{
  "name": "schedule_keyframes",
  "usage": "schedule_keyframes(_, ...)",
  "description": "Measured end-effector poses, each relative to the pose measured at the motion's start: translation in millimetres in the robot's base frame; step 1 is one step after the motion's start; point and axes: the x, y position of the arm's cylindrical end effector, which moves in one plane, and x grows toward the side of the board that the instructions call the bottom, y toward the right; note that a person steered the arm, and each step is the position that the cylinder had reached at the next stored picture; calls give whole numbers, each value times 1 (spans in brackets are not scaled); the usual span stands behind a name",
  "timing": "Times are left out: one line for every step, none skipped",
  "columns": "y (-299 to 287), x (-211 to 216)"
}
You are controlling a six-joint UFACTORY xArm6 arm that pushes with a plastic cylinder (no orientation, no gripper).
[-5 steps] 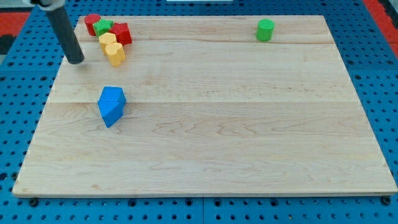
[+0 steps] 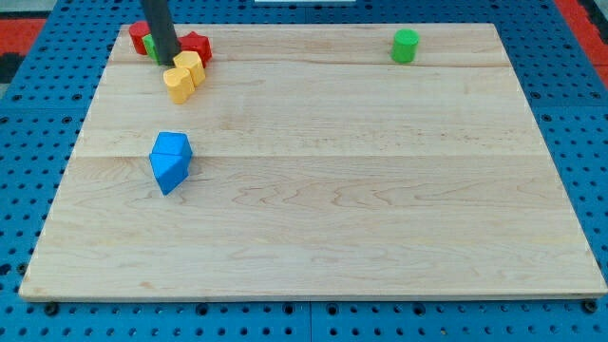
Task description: Move yellow blocks towards the center of the board
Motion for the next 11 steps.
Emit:
schedule_keyframes(35, 34)
schedule_keyframes(63, 64)
schedule_keyframes(94, 77)
schedule_keyframes(91, 132)
schedule_keyframes(15, 128)
schedule_keyframes(-54, 77)
schedule_keyframes(-87, 37)
schedule_keyframes(-4, 52)
schedule_keyframes(57, 95)
schedule_keyframes(90, 101)
schedule_keyframes(91, 106)
